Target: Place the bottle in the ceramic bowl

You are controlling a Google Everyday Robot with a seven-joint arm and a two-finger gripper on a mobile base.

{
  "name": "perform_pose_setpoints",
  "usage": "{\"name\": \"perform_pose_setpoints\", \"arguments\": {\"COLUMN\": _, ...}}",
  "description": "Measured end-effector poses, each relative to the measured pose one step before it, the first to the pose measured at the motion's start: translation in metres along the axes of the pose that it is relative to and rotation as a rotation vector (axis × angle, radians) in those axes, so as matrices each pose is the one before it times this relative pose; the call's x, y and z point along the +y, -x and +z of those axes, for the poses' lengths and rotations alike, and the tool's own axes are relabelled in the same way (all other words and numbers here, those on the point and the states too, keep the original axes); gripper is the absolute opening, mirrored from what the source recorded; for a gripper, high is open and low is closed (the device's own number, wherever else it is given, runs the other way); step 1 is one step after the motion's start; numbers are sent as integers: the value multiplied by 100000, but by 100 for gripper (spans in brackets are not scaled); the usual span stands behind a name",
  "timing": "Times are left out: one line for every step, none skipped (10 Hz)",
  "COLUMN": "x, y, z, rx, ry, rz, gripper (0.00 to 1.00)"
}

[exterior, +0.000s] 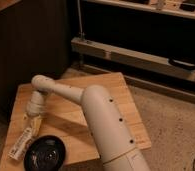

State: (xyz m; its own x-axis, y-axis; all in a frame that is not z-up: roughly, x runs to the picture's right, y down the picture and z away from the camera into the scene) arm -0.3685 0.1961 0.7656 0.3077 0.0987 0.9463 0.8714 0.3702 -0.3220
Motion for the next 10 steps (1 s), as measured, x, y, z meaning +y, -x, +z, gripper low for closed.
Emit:
{"name": "perform_pose_setpoints", "arguments": {"x": 410, "y": 655, "z": -2057, "rx": -457, "ry": -1488, "rz": -250, "gripper": 0}}
{"name": "perform_pose_setpoints", "arguments": {"x": 278, "y": 495, "z": -1227, "rx": -53, "ry": -677, "rz": -330, "gripper": 0}}
{"name": "perform_pose_setpoints", "arguments": {"x": 591, "y": 598, "z": -1904, "rx": 104, "ry": -1134, "rz": -304, "gripper": 0}}
{"name": "perform_pose_setpoints", "arguments": {"x": 1020, "y": 394, "z": -2183, "rx": 581, "ry": -1146, "rz": 51, "gripper": 0}}
{"name": "perform_pose_setpoints", "arguments": {"x": 544, "y": 101, "z": -1431, "rx": 678, "ry": -576, "rz": 90, "gripper": 0}}
{"name": "perform_pose_setpoints", "arguments": {"x": 208, "y": 395, "z": -830, "rx": 991, "ry": -248, "rz": -452, "gripper": 0}}
{"name": "perform_pose_setpoints", "arguments": {"x": 646, "y": 738, "z": -688, "rx": 1523, "ry": 267, "rz": -748, "gripper": 0}}
{"name": "perform_pose_setpoints", "arguments": {"x": 1161, "y": 966, "z": -536, "rx": 1296, "ry": -1155, "rz": -58, "gripper": 0}}
{"name": "perform_pose_setpoints", "arguments": {"x": 1150, "y": 784, "z": 106, "rx": 374, "ry": -1409, "rz": 141, "gripper": 0}}
{"name": "perform_pose_setpoints", "arguments": {"x": 937, "y": 1146, "z": 410, "rx": -23, "ry": -848, "rz": -638, "gripper": 0}}
